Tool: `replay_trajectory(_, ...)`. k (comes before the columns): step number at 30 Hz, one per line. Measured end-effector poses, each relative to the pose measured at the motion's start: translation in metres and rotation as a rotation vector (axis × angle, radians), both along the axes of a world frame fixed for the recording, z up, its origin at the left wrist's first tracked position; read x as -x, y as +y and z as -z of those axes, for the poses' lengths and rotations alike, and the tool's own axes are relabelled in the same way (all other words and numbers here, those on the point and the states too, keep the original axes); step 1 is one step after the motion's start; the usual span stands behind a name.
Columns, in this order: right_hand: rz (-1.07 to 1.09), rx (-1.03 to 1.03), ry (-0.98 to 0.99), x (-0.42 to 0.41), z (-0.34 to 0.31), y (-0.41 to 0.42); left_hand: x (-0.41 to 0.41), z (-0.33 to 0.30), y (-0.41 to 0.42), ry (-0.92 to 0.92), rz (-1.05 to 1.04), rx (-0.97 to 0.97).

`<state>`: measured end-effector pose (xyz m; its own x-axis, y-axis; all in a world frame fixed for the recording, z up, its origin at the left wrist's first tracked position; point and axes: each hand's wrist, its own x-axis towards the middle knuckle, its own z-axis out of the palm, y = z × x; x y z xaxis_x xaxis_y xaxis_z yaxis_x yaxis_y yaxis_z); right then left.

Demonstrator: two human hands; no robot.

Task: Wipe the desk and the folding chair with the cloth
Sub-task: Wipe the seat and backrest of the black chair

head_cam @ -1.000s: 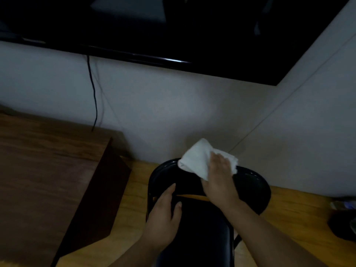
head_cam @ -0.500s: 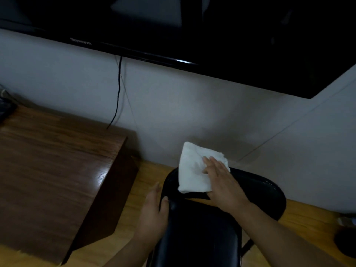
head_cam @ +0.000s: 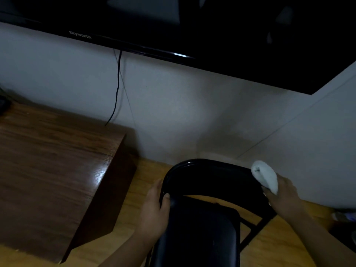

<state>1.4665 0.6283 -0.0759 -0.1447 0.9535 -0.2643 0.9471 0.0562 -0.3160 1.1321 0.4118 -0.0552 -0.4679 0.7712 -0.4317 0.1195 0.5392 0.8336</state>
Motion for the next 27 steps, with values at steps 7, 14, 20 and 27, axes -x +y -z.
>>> replay_trajectory(7,-0.419,-0.221,-0.11,0.101,0.009,-0.026,0.001,0.005,-0.006,0.023,0.027,0.05)
replay_trajectory(14,-0.833,-0.204,-0.256,0.238,0.021,-0.066,0.005,0.012,-0.009,0.131,-0.028,0.023)
replay_trajectory(20,-1.057,-0.302,-0.44,0.239,0.027,-0.065,0.004,0.018,-0.009,0.18,-0.028,0.055)
replay_trajectory(27,-0.663,-0.321,-0.19,0.124,0.019,-0.032,-0.013,0.019,0.011,0.186,0.026,0.058)
